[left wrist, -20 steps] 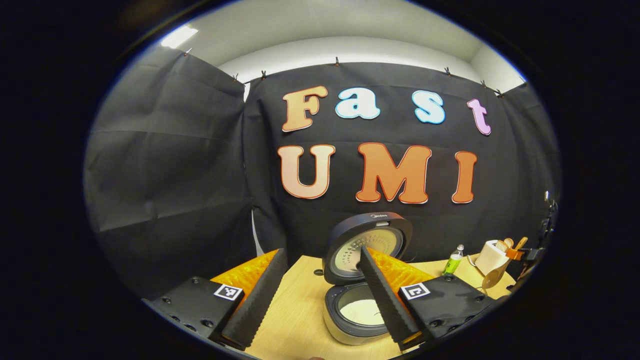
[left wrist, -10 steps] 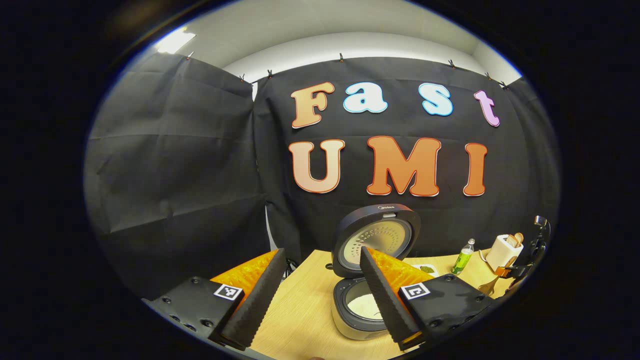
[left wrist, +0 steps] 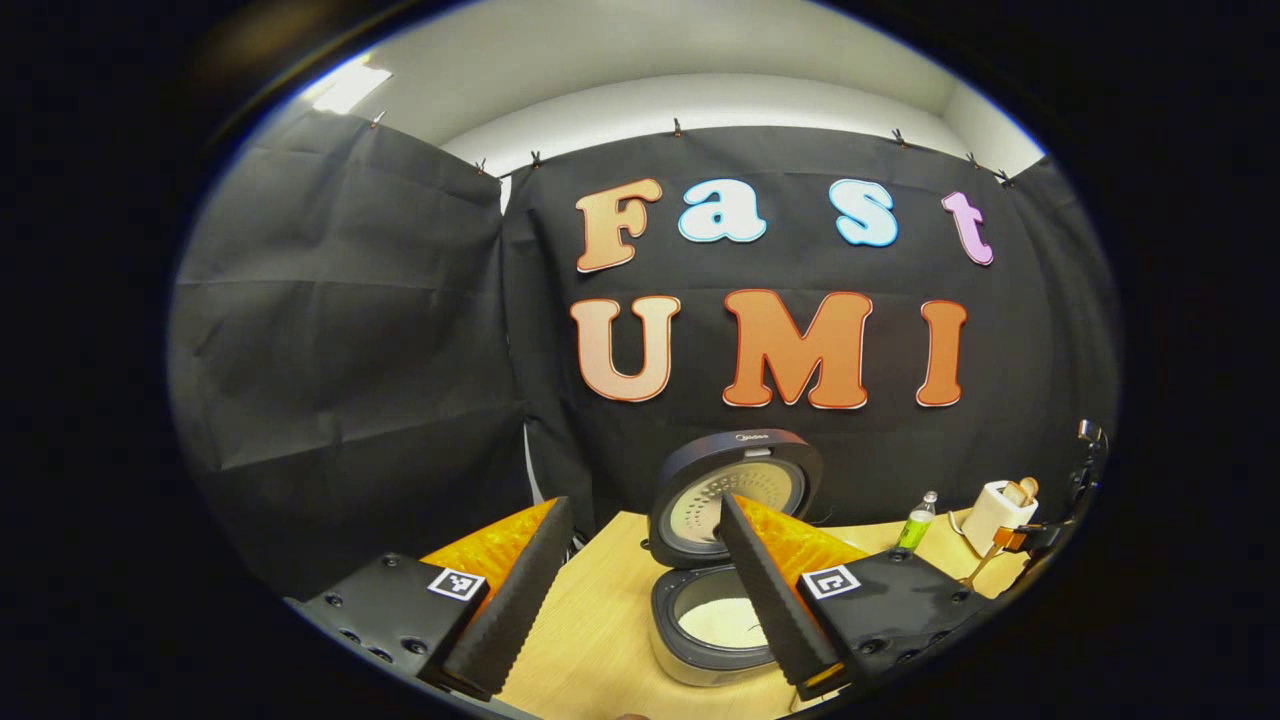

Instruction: Close the left gripper, press the button to open the rice cooker; take a wooden spoon from the chopstick holder with the right hand, scoop a spoonful of rice and pour it into the rice cooker, then put the wooden spoon back into the chopstick holder.

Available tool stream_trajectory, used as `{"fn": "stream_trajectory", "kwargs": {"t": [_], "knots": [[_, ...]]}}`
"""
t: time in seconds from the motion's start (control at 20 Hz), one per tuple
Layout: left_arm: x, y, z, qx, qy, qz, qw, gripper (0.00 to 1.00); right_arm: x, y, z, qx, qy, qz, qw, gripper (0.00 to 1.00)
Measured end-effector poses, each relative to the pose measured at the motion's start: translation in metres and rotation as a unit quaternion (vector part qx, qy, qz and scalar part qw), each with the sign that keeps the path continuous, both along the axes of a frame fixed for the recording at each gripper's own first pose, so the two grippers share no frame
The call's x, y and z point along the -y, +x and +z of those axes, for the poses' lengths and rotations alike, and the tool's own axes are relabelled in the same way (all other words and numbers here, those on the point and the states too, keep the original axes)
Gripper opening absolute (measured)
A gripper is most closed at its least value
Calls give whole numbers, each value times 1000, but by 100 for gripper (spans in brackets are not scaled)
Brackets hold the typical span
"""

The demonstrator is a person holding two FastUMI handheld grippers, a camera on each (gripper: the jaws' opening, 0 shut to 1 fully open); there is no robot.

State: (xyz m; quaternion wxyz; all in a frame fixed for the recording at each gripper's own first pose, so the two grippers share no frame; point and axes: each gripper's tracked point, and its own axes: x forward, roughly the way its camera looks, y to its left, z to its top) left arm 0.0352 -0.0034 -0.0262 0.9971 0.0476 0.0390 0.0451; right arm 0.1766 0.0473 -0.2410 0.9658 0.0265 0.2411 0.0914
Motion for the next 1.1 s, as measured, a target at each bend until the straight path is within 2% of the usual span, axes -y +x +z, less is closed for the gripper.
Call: {"fn": "stream_trajectory", "kwargs": {"t": [0.05,0.15,0.45,0.55,0.6,0.85,1.1], "knots": [[4,1,0,1,0,-4,1000,97,5,0,11,10,-2,-3,1000,90],[14,5,1,2,-3,-11,1000,97,15,-1,32,28,-7,-6,1000,94],[50,45,30,25,-29,-35,999,97,37,-8,83,70,-21,-3,997,95],[55,67,42,32,-29,-26,999,99,45,-12,92,77,-22,-8,997,95],[56,79,45,31,-27,-18,999,100,46,-15,95,79,-19,-8,997,95],[89,147,64,22,-16,-39,999,97,60,-26,121,103,-12,-13,994,95],[110,210,53,-12,-5,-53,999,99,82,-34,144,132,-35,-24,990,94]]}}
